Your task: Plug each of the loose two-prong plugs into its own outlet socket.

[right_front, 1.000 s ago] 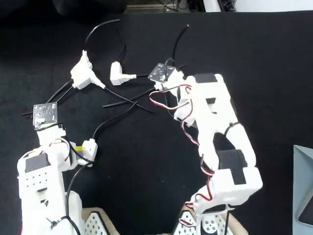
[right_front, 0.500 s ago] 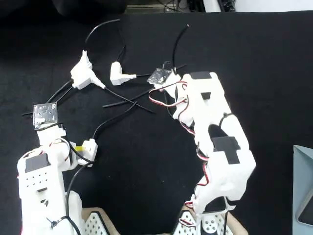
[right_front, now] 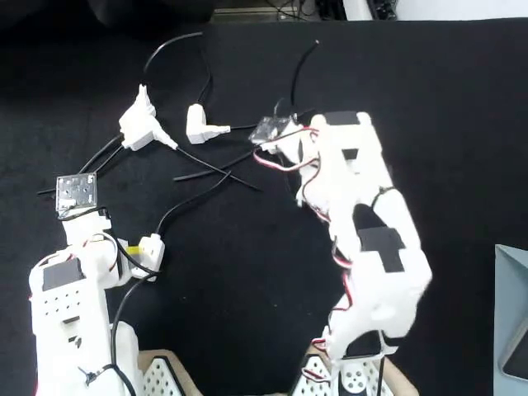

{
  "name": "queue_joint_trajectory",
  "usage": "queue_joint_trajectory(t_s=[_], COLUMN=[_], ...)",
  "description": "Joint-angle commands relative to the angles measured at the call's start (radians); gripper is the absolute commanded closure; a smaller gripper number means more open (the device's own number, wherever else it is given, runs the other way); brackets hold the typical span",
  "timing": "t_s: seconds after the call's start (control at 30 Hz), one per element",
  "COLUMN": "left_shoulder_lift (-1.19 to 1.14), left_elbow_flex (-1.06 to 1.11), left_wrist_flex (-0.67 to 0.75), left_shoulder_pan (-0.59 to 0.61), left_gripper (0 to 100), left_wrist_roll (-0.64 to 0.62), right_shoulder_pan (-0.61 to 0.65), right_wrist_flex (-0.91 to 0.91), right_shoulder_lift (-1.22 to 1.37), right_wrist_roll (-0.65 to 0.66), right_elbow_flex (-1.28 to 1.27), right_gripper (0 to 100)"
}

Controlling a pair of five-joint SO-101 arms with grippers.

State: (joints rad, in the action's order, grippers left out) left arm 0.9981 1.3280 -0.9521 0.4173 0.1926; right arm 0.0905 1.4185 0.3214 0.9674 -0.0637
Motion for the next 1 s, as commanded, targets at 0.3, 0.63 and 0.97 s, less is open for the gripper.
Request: queue_joint_trajectory(t_s=[0.3,0.63,0.97], left_shoulder_lift=[0.110,0.568,0.611], left_elbow_flex=[-0.119,-0.171,-0.084], left_wrist_flex=[-0.110,-0.284,-0.172], left_shoulder_pan=[0.007,-0.013,-0.170], left_gripper=[71,71,71], left_wrist_roll=[-0.008,-0.009,-0.144], right_shoulder_pan=[0.173,0.350,0.620], right_wrist_flex=[0.244,-0.094,-0.423], right_shoulder_lift=[-0.561,-0.975,-1.204], right_wrist_roll=[-0.295,-0.549,-0.801], right_elbow_flex=[-0.076,-0.507,-0.754], right_gripper=[98.7,98.7,98.7])
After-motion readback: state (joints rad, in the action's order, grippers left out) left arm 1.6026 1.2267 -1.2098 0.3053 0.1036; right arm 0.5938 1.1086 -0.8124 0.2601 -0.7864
